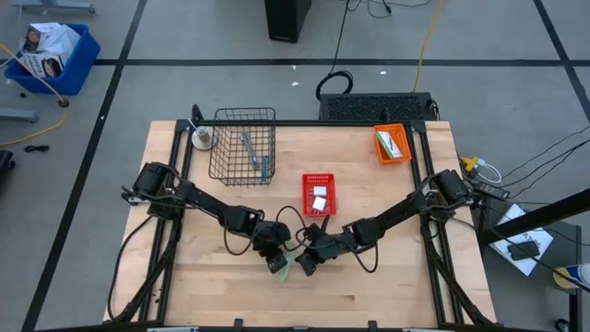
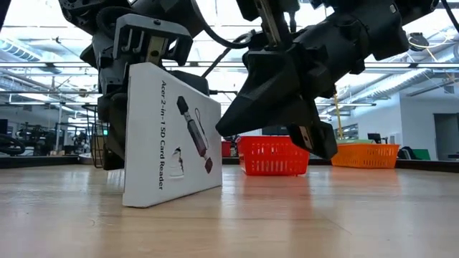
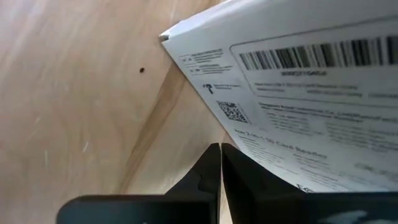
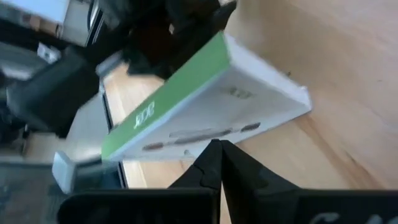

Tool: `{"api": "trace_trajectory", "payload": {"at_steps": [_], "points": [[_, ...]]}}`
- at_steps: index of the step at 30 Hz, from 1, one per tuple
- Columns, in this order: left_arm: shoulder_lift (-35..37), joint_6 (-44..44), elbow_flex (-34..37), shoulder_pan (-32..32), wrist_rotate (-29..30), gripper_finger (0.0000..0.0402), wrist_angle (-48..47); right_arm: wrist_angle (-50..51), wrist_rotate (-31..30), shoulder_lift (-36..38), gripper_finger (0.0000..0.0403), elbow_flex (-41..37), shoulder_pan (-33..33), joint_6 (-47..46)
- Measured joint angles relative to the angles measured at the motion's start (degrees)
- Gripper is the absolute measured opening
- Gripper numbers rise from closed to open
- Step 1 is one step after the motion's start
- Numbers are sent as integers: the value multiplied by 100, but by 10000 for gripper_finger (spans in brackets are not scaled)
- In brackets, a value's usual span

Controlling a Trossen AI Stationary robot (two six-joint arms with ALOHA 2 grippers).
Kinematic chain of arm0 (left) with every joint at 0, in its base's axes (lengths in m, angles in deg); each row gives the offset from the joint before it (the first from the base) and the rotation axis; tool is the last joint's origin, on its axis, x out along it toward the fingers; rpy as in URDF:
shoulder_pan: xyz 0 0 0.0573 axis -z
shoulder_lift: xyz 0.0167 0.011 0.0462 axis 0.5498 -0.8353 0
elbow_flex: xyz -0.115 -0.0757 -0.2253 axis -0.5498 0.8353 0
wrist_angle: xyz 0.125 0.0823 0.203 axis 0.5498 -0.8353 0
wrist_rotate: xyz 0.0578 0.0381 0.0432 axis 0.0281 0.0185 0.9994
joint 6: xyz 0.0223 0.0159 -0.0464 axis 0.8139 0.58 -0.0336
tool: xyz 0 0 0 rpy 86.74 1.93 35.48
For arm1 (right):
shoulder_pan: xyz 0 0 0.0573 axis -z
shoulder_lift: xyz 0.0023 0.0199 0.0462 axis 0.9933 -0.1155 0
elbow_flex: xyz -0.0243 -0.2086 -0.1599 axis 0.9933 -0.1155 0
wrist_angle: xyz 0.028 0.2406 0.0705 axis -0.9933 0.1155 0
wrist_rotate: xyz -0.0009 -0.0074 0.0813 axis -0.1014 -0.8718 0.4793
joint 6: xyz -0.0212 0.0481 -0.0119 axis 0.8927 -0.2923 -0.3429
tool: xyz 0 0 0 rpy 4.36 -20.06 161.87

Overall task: Pick and place items into bin
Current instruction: Put the white card reader box into the orange bin

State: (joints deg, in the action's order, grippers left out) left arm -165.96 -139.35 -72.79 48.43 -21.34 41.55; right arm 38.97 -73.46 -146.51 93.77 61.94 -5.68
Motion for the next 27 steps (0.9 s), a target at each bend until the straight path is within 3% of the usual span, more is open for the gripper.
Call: {"api": "trace_trajectory", "payload": {"at_steps": [7, 14, 19, 27], "points": [[2, 0, 0, 2, -17, 3, -14, -37, 760, 0, 0, -4, 0, 918], [16, -88, 0, 2, 17, 24, -201, -51, 1810, 55, 0, -9, 45, 1953], [224, 147, 0, 2, 208, 25, -711, 52, 1862, 439, 4, -9, 148, 2997], [1088, 421, 0, -10, 1314, 26, -1548, 369, 1877, 1234, 36, -9, 647, 5180]]}}
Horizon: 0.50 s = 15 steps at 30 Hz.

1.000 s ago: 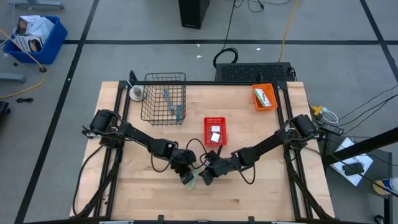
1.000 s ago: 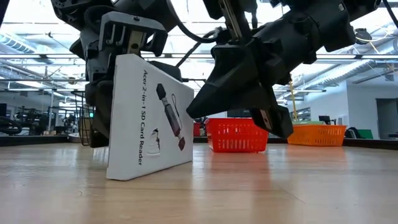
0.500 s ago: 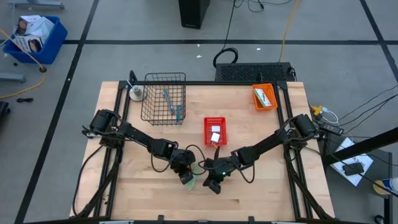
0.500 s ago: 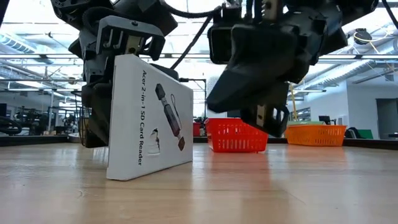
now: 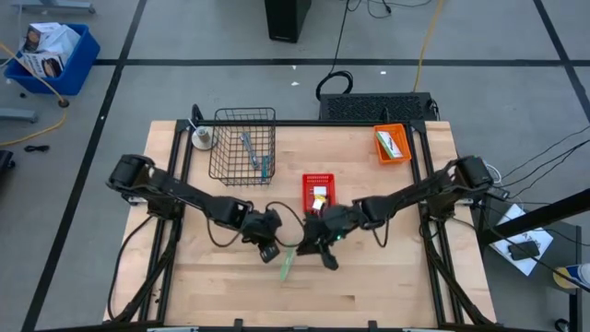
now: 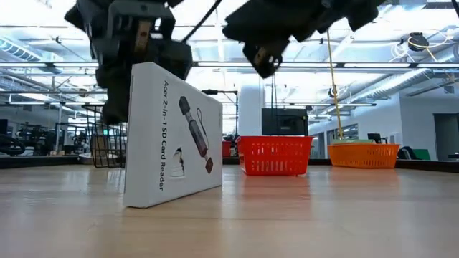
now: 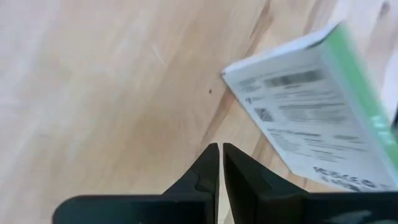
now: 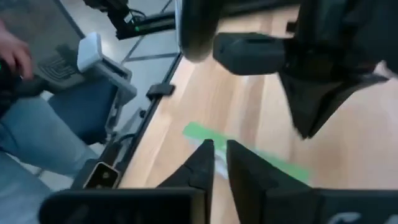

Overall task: Pick and place items into bin
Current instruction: Put the white card reader box into the orange bin

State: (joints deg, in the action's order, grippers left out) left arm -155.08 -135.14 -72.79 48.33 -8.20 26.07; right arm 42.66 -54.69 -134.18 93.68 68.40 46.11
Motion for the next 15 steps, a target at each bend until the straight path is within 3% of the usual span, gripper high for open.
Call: {"api": "trace_trajectory", "payload": {"at_steps": [11, 15], "points": [[1217, -453, 4, -184, 819, 26, -1387, 344, 724, 277, 178, 0, 804, 1650], [1631, -764, 7, -198, 1040, 26, -1906, 536, 946, 277, 200, 0, 986, 1967]]}}
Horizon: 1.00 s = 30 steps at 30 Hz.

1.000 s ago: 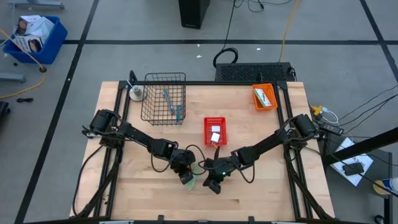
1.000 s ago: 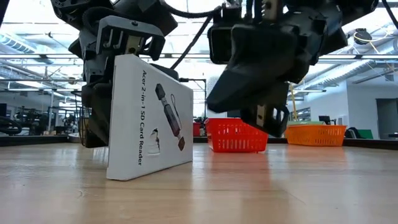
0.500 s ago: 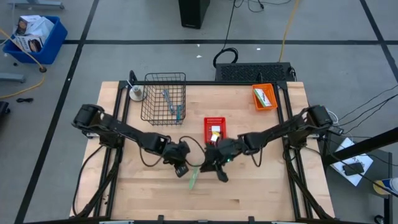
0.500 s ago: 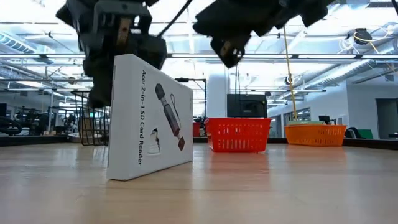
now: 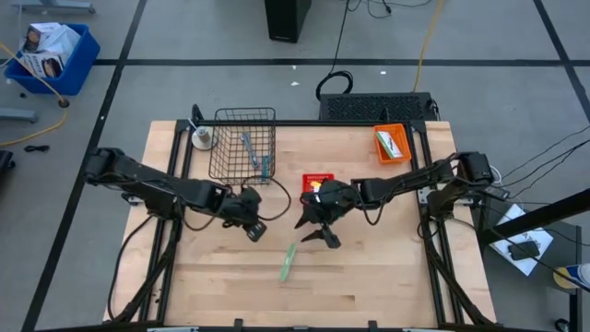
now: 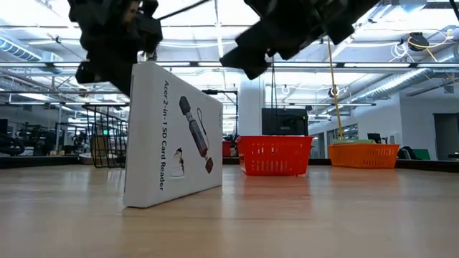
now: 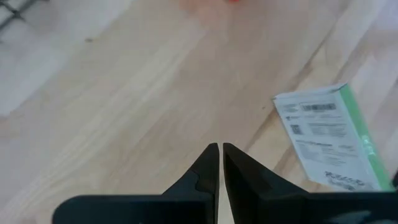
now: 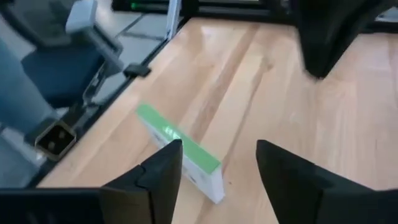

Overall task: Pick and place items into bin
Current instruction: Put the white card reader box into the orange bin

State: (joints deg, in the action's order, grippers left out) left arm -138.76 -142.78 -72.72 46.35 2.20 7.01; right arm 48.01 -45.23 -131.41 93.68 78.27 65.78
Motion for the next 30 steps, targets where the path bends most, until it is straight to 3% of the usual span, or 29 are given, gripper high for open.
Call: {"api": "trace_trajectory", "payload": {"at_steps": [7, 13, 30], "points": [[608, -493, 0, -21, 343, 26, -356, 102, 528, -216, 199, 4, 52, 859], [895, -858, 2, -22, 493, 26, -563, -96, 552, -495, 198, 46, 95, 1395], [963, -1063, 0, -7, 524, 26, -579, -136, 698, -1150, 199, 562, 62, 2562]]}}
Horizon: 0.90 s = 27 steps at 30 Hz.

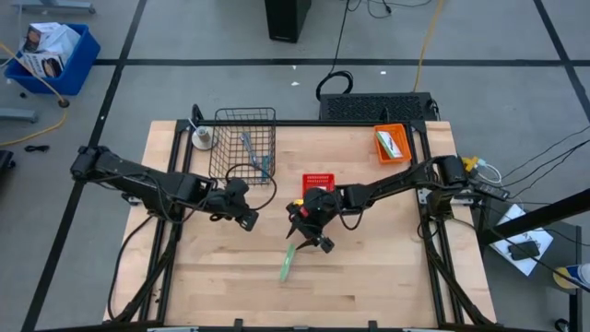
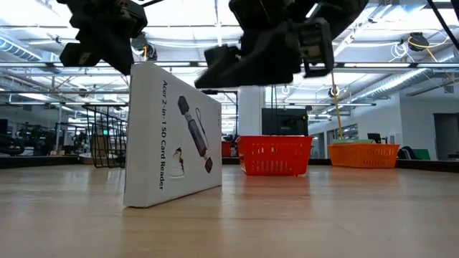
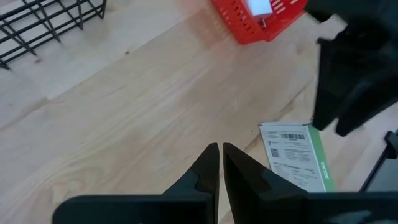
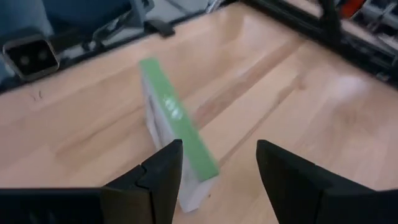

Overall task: Pick and place items into bin
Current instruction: Put the white card reader box into the orange bin

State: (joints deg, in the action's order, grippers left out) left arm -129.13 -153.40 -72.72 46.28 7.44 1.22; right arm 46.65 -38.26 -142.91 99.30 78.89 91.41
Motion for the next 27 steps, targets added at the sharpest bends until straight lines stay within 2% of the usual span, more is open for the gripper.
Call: {"api": "trace_trajectory", "payload": {"at_steps": [7, 11, 14, 17, 19, 20, 23, 27], "points": [[-2, 12, 0, 0, 4, 26, 33, 261, -18, -338, 199, 106, -190, 299], [-2, -4, 0, 0, 7, 26, 35, 283, -218, -632, 195, 443, -344, 383], [-2, -35, 0, 0, 7, 26, 18, 678, -334, -779, 168, 688, -406, 483], [-2, 20, 0, 0, 7, 26, 13, 1006, -537, -751, 103, 779, -437, 389], [-2, 36, 0, 0, 8, 26, 12, 1423, -682, -629, 42, 841, -443, 164], [-2, 66, 0, 0, 9, 26, 11, 1700, -750, -536, 32, 855, -443, 50], [-2, 168, 0, 0, 16, 26, 11, 2236, -1053, -114, 33, 870, -412, -702], [-2, 197, 0, -12, 56, 26, 17, 2393, -1336, 699, 33, 882, -320, -1935]]}}
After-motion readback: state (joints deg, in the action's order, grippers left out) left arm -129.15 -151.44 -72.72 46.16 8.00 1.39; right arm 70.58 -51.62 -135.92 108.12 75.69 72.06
